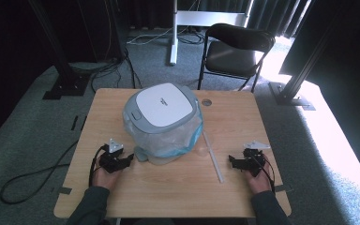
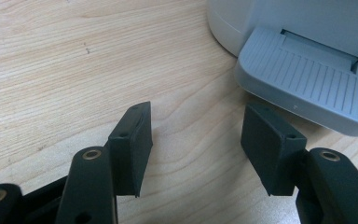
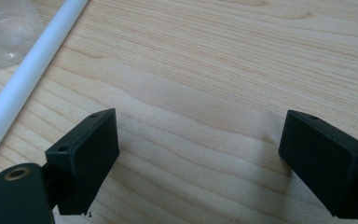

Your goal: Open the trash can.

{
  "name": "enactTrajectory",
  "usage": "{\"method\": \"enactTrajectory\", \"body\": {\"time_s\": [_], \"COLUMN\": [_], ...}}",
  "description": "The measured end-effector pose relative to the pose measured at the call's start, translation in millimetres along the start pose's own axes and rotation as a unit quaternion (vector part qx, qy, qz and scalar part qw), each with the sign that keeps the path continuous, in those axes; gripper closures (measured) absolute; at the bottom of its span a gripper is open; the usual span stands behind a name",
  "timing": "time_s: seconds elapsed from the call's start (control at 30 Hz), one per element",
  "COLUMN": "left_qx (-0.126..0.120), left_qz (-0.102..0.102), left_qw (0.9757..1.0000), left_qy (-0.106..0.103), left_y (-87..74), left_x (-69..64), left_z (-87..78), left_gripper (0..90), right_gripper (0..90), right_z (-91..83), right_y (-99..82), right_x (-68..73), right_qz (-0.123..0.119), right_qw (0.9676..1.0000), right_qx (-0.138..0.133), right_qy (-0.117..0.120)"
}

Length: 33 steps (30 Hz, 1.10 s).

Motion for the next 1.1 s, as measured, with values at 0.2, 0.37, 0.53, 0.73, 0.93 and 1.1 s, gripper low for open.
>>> {"method": "enactTrajectory", "body": {"time_s": [0.2, 0.37, 0.53, 0.73, 0.93, 1.1], "left_qx": [0.007, 0.005, 0.002, -0.003, -0.013, -0.021], "left_qz": [0.008, -0.007, -0.008, -0.008, -0.012, -0.014], "left_qw": [0.9999, 1.0, 0.9999, 0.9997, 0.9995, 0.9993], "left_qy": [0.007, -0.003, -0.014, -0.022, -0.024, -0.029], "left_y": [1.6, -1.1, -1.9, -0.9, 0.3, 2.9], "left_x": [-1.5, 2.6, 3.8, 2.9, 4.2, 5.4], "left_z": [-0.9, -2.8, -3.9, -5.8, -10.2, -14.8], "left_gripper": [44.1, 45.9, 47.9, 47.7, 47.4, 47.1], "right_gripper": [11.3, 11.3, 11.5, 11.6, 11.6, 11.6], "right_z": [0.0, 1.0, 0.6, 0.2, 0.1, 0.1], "right_y": [0.0, 1.0, 0.6, 0.2, 0.0, 0.1], "right_x": [0.0, 1.4, 1.8, 1.9, 2.1, 2.0], "right_qz": [0.0, 0.006, 0.008, 0.009, 0.01, 0.01], "right_qw": [1.0, 1.0, 0.9999, 0.9999, 0.9999, 0.9999], "right_qx": [0.0, 0.0, 0.0, -0.001, 0.0, -0.001], "right_qy": [0.0, -0.004, -0.007, -0.008, -0.009, -0.009]}}
Point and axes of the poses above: each handheld gripper's, and its own axes: z roughly forward along the jaws, y roughly out of its top, x roughly to its left, the point moved 2 cm from there along z, roughly forward along the jaws, and after that the axes turned 3 degrees about z, right-handed, at the moved point
